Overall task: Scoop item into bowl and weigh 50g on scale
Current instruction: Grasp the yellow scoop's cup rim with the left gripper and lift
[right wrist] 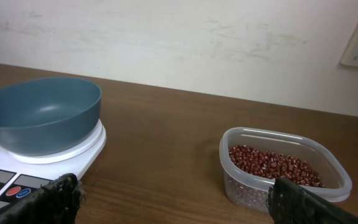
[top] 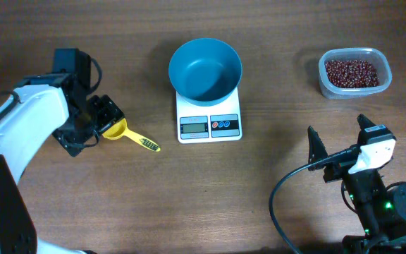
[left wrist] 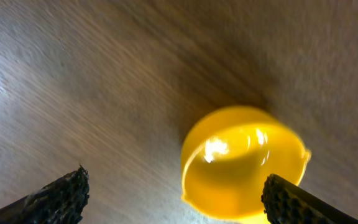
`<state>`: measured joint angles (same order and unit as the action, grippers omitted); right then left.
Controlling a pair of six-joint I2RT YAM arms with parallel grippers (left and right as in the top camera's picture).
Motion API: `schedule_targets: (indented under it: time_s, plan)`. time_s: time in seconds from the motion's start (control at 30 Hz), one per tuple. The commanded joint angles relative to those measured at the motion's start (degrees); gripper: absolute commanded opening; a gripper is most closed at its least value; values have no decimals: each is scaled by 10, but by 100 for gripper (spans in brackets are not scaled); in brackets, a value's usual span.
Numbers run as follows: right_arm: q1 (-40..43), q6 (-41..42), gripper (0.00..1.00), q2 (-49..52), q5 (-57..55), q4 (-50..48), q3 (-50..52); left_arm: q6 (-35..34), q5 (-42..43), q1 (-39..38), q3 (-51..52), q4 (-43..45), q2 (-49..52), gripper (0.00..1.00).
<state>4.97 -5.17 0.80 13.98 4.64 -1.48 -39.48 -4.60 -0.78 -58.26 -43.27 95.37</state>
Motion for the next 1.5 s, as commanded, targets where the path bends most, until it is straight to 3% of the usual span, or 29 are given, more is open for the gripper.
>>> schedule_targets:
  time_s: [0.0, 0.33, 0.47, 1.0, 1.07, 1.2, 1.47]
  plan:
    - [-1, -4, 99, -3, -5, 0, 6, -42, -6, 7, 3, 8, 3, 93]
    - [-1, -4, 99, -3, -5, 0, 6, -43, 1, 7, 49, 56, 3, 86]
    - [-1, -4, 99, -3, -5, 0, 6, -49, 9, 7, 50, 68, 3, 67]
    - [-1, -4, 99, -3, -5, 0, 6, -49, -14, -37, 95, 130, 3, 57]
    - [-1, -4, 99, -3, -5, 0, 6, -49, -14, -37, 98, 137, 3, 32]
    - [-1, -4, 99, -3, -5, 0, 6, -49, -12, -37, 98, 152, 3, 0]
    - [-1, -4, 99, -3, -5, 0, 6, -48, -2, -37, 98, 155, 3, 0]
